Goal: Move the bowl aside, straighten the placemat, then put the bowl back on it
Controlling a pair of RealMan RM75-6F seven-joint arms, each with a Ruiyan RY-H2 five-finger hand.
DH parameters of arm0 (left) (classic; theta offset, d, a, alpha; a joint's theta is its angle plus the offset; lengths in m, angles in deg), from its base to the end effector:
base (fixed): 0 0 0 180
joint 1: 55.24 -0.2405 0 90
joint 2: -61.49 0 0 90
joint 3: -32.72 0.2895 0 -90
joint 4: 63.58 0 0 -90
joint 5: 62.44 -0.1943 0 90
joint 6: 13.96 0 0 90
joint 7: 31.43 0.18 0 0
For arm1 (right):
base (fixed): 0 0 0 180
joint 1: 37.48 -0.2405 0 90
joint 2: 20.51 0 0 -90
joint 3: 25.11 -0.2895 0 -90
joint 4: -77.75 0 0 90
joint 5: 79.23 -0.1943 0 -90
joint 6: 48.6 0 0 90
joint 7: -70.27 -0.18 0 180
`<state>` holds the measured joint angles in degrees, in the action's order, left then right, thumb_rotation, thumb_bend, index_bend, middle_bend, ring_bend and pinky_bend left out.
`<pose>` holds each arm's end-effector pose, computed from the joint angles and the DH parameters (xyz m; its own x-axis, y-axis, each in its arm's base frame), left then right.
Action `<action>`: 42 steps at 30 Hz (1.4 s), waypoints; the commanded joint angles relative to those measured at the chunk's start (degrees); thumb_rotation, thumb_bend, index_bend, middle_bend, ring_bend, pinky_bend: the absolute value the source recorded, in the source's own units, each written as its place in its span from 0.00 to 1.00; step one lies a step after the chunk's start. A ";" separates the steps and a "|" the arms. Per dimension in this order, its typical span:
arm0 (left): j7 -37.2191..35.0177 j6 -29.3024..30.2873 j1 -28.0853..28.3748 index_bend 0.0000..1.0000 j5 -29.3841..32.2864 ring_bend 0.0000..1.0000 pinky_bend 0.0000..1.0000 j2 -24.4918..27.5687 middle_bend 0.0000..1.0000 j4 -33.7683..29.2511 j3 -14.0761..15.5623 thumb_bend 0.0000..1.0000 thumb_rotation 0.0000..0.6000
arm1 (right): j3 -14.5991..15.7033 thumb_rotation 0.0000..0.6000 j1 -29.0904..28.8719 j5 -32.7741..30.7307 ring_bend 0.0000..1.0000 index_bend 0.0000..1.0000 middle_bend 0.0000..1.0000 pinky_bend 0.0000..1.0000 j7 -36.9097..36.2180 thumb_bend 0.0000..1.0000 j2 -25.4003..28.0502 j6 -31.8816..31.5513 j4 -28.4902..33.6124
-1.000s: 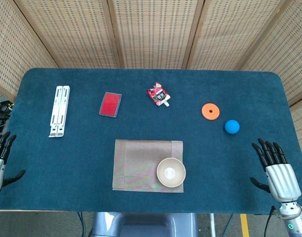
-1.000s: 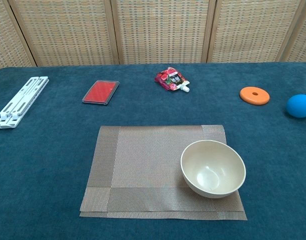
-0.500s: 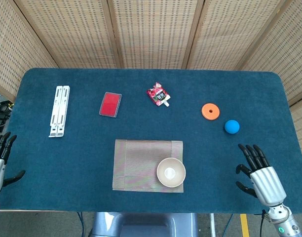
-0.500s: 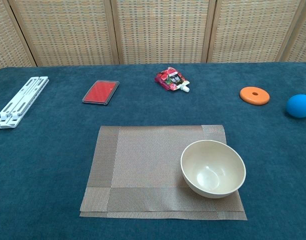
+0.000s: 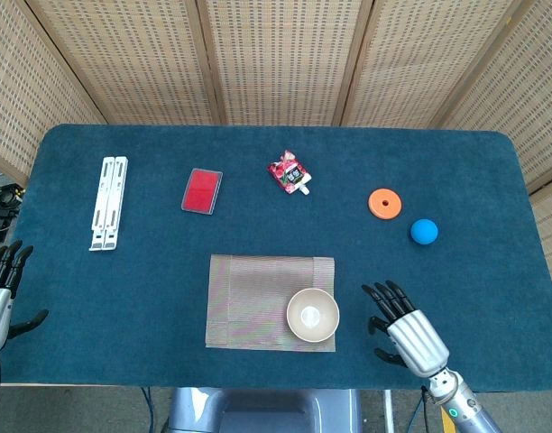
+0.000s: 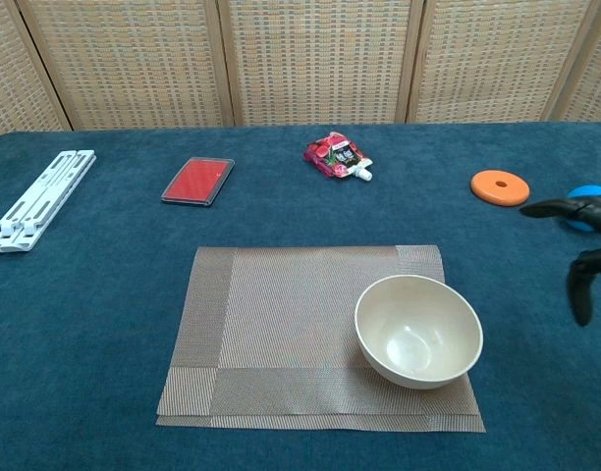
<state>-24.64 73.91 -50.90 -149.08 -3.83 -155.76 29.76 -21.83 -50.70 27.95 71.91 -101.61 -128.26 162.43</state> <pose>-0.3304 0.2153 0.1884 0.4852 -0.0446 0.8733 0.8739 -0.0083 -0.4860 -0.2491 -0.2185 0.0436 0.3592 -0.1398 0.9227 -0.8256 -0.5086 0.2444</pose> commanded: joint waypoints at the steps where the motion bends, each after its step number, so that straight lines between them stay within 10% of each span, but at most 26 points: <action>1: -0.13 -0.16 0.07 0.00 0.06 0.00 0.00 0.02 0.00 0.08 0.00 0.04 1.00 | -0.31 1.00 -1.88 -1.73 0.00 0.54 0.10 0.02 1.92 0.32 -3.15 3.60 0.84; 42: -0.30 -1.45 0.62 0.00 0.76 0.00 0.00 -0.25 0.00 0.34 0.05 0.04 1.00 | -1.11 1.00 -7.19 -11.40 0.00 0.50 0.07 0.02 7.27 0.52 -12.32 12.52 -1.18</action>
<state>-24.94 72.46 -50.28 -148.32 -4.09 -155.42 29.81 -23.01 -57.87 16.65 79.30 -113.80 -115.72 161.38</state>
